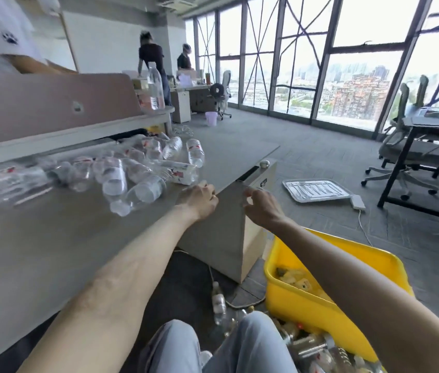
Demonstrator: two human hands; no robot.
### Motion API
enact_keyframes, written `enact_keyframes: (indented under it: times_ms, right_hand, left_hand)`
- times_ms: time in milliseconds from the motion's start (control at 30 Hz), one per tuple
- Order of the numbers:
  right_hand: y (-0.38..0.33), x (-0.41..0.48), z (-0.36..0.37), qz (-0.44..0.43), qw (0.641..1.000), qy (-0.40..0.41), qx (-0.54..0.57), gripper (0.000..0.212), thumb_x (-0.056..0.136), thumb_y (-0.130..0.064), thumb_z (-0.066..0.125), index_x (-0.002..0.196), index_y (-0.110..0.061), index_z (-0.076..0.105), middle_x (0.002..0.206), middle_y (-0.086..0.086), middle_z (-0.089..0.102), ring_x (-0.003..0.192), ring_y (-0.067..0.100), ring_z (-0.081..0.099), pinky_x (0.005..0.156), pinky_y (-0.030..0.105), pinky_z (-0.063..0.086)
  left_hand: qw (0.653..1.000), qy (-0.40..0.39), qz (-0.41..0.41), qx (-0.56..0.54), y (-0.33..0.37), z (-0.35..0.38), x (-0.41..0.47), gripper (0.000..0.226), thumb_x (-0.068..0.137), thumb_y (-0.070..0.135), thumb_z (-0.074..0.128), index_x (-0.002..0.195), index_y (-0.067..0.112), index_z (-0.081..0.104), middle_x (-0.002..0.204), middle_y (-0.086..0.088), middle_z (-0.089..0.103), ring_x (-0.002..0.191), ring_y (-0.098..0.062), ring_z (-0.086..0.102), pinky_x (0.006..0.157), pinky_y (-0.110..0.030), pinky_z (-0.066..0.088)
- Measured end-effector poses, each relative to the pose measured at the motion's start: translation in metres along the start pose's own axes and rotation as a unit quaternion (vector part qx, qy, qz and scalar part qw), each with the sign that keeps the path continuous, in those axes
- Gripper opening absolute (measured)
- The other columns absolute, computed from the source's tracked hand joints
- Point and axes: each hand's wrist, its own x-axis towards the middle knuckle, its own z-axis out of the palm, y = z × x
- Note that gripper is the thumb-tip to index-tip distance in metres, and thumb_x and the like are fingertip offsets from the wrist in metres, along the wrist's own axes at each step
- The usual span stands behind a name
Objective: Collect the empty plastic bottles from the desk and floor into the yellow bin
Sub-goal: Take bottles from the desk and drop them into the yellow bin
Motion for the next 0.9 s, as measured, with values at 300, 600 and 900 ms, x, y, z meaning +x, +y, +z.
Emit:
enact_keyframes:
  times_ms: [300, 600, 900]
  right_hand:
    - [-0.142, 0.032, 0.05, -0.194, 0.981, -0.011, -0.02, 0.048, 0.084, -0.018, 0.062, 0.131, -0.017, 0.057, 0.135, 0.008, 0.055, 0.128, 0.029, 0.047, 0.099, 0.037, 0.042]
    - [-0.215, 0.08, 0.097, -0.337, 0.877, -0.098, -0.327, 0.08, 0.081, -0.016, 0.067, 0.149, -0.016, 0.024, 0.156, 0.006, 0.021, 0.144, 0.025, 0.021, 0.111, 0.046, 0.034]
    - [-0.21, 0.101, 0.104, -0.313, 0.871, -0.171, -0.337, 0.079, 0.074, -0.027, 0.078, 0.14, -0.015, 0.037, 0.135, 0.009, 0.043, 0.128, 0.028, 0.045, 0.103, 0.042, 0.042]
  left_hand:
    - [0.99, 0.069, -0.124, -0.008, -0.12, -0.071, -0.08, 0.029, 0.092, 0.027, 0.046, 0.109, 0.013, 0.064, 0.123, -0.006, 0.056, 0.113, -0.027, 0.054, 0.089, -0.038, 0.047]
    - [0.968, 0.109, -0.223, -0.024, -0.196, -0.105, -0.155, 0.029, 0.095, 0.031, 0.048, 0.116, 0.018, 0.063, 0.132, -0.004, 0.053, 0.122, -0.025, 0.051, 0.099, -0.036, 0.043]
    - [0.962, 0.114, -0.245, -0.028, -0.23, -0.101, -0.16, 0.029, 0.096, 0.029, 0.048, 0.118, 0.019, 0.064, 0.133, -0.004, 0.054, 0.125, -0.023, 0.049, 0.1, -0.033, 0.042]
